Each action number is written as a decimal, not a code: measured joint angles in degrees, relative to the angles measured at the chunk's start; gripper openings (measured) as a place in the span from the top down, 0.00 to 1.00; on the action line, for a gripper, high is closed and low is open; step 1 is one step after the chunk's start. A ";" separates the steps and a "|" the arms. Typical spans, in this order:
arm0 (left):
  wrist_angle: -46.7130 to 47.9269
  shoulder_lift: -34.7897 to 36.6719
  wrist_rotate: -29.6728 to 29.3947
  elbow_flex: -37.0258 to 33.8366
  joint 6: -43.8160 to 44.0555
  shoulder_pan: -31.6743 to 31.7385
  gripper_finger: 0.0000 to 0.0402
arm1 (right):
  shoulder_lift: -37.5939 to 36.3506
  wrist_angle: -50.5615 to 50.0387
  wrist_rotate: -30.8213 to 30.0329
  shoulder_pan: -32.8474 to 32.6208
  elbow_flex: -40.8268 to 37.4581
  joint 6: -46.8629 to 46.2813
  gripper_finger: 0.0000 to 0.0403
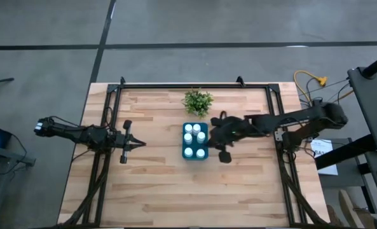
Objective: Pick and place pill bottles into a basket
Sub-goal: Return to Home Position
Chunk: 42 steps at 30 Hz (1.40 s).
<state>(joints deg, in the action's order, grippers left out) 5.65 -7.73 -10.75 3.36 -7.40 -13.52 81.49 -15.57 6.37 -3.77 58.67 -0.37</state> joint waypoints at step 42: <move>-0.66 0.37 0.10 0.02 -0.48 0.02 1.00 | -51.78 43.91 2.28 1.74 -55.57 -0.62 0.98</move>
<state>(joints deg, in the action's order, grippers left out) 4.99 -7.35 -10.66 3.38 -7.88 -13.50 29.71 28.34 8.65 -2.03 3.11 -0.99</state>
